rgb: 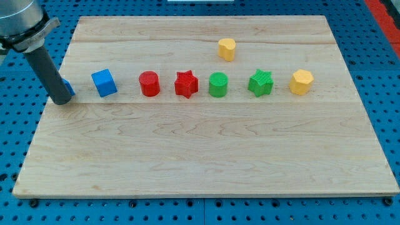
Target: Put the blue blocks to the left of the red circle
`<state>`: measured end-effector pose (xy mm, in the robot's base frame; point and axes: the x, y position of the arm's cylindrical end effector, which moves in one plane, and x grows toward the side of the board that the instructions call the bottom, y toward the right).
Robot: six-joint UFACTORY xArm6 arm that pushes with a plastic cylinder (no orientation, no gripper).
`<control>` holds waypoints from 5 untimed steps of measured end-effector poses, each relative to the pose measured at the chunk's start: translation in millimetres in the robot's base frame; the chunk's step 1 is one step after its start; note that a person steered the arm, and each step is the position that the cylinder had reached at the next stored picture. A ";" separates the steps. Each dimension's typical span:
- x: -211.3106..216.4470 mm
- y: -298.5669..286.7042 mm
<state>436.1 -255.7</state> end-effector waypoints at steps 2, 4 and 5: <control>-7.4 19.2; -8.8 19.2; 13.2 66.0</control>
